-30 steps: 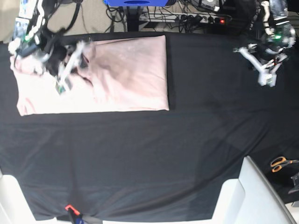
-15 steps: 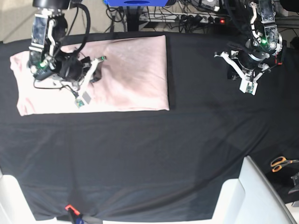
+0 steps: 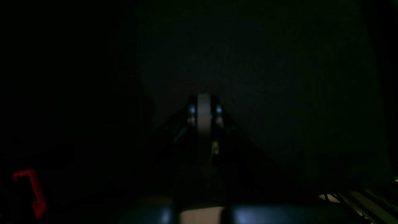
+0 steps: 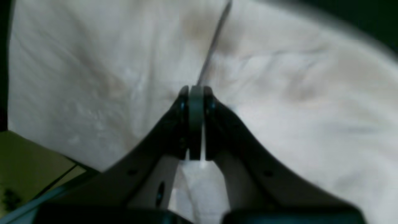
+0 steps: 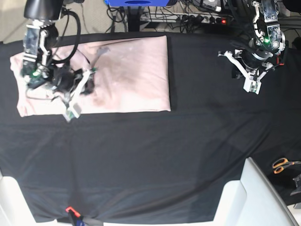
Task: Fold the T-shirt properly
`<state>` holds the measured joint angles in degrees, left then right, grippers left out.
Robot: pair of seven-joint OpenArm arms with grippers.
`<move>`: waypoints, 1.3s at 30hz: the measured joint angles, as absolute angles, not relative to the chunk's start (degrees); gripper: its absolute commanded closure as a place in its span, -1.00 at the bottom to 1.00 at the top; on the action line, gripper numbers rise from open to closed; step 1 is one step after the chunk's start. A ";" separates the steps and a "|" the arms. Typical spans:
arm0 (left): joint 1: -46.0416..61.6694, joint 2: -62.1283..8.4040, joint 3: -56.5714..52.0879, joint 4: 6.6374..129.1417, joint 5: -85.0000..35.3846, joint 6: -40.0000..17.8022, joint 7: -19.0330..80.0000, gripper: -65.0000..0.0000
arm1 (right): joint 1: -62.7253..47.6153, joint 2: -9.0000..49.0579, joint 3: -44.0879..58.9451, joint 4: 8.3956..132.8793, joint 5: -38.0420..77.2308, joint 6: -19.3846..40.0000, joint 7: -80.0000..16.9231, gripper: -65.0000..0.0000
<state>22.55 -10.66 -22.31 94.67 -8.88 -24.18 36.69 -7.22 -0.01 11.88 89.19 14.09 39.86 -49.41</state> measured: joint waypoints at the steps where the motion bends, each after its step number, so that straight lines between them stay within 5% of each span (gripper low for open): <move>1: 22.55 -10.63 -22.31 94.45 -9.02 -24.16 36.69 1.00 | -7.62 -0.01 11.88 91.00 13.91 39.66 -49.93 0.98; 12: 22.57 -10.66 -22.37 92.51 -8.95 -24.16 36.69 1.00 | -7.88 -1.32 4.03 93.21 14.70 39.51 -51.77 0.98; 17: 22.72 -10.79 -22.52 92.44 -8.95 -24.14 36.69 1.00 | -7.46 -0.56 21.17 93.30 14.15 34.20 -50.00 0.91; 20: 22.72 -10.76 -22.44 92.44 -8.95 -24.16 36.69 1.00 | -5.52 3.60 32.01 91.57 13.76 35.66 -54.43 0.32; 25: 22.70 -10.76 -22.48 92.31 -8.91 -24.16 36.71 1.00 | -1.56 9.08 43.90 79.88 21.74 40.03 -58.52 -0.96; 32: 22.72 -10.63 -22.46 92.27 -9.06 -24.10 36.69 1.00 | -2.46 20.67 53.41 56.40 37.01 39.53 -59.40 -0.90; 35: 22.72 -10.83 -22.55 92.27 -8.91 -24.12 36.69 1.00 | -1.91 21.93 51.00 52.31 43.75 39.55 -59.09 -0.66; 39: 22.70 -10.76 -22.50 92.27 -8.82 -24.16 36.69 1.00 | -1.28 22.59 47.94 51.83 46.33 39.53 -59.18 -0.63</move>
